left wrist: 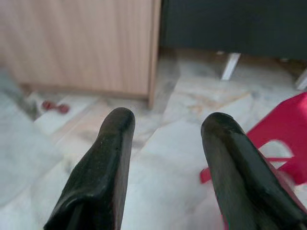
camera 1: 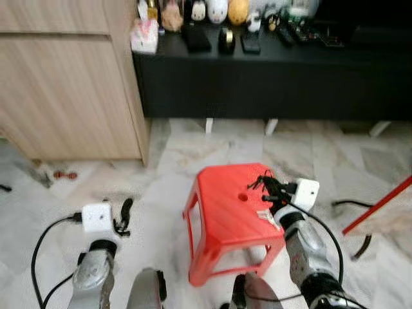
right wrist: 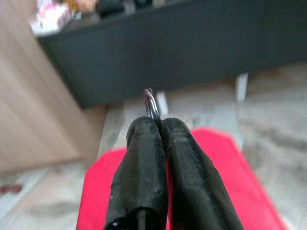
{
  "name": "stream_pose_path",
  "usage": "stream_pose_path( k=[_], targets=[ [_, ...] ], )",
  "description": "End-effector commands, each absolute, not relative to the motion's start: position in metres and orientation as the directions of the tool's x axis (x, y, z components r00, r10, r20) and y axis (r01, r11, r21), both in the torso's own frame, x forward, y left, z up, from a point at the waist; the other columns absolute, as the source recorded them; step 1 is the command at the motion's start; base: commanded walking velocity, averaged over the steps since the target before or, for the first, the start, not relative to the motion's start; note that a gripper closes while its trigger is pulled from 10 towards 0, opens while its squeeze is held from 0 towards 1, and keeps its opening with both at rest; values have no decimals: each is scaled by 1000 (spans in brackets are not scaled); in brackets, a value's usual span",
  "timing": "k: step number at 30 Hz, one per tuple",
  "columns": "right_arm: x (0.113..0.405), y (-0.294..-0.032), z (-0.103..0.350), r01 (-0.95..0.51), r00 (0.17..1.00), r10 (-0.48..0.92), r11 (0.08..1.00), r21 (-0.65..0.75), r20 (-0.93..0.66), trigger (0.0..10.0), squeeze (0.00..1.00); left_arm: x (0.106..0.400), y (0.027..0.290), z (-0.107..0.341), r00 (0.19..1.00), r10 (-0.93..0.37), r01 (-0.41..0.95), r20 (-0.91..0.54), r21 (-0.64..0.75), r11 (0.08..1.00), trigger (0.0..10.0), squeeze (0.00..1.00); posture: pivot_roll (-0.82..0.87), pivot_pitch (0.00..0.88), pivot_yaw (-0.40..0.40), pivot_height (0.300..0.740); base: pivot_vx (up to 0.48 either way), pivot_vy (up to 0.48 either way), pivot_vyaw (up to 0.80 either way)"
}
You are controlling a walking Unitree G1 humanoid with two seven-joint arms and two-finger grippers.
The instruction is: Hang keys on a hook
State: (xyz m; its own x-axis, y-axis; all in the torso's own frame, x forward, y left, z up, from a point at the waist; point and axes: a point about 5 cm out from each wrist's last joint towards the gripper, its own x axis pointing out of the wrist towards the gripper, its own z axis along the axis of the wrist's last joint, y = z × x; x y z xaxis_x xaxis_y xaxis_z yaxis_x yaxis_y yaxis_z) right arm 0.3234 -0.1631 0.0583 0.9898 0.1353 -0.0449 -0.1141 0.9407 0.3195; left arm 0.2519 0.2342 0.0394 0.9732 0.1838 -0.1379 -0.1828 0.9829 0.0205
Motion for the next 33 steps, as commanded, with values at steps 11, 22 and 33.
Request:
stream_pose_path(
  k=[11, 22, 33],
  targets=[
    [326, -177, 67, -3, 1000, 10, 959, 285, -25, 10000, 0, 256, 239, 21, 965, 164, -160, -205, 33, 986, 10000, 0, 204, 0, -92, 640, 0, 0, 0],
    [319, -180, 56, 45, 998, -28, 959, 281, -63, 10000, 0, 250, 248, 5, 948, 171, -159, -268, 66, 985, 10000, 0, 187, 0, -66, 700, 0, 0, 0],
    [315, -179, 49, 53, 995, -28, 958, 280, -92, 10000, 0, 233, 247, -19, 907, 191, -182, -375, 60, 982, 10000, 0, 188, 0, -72, 740, 0, 0, 0]
  ],
)
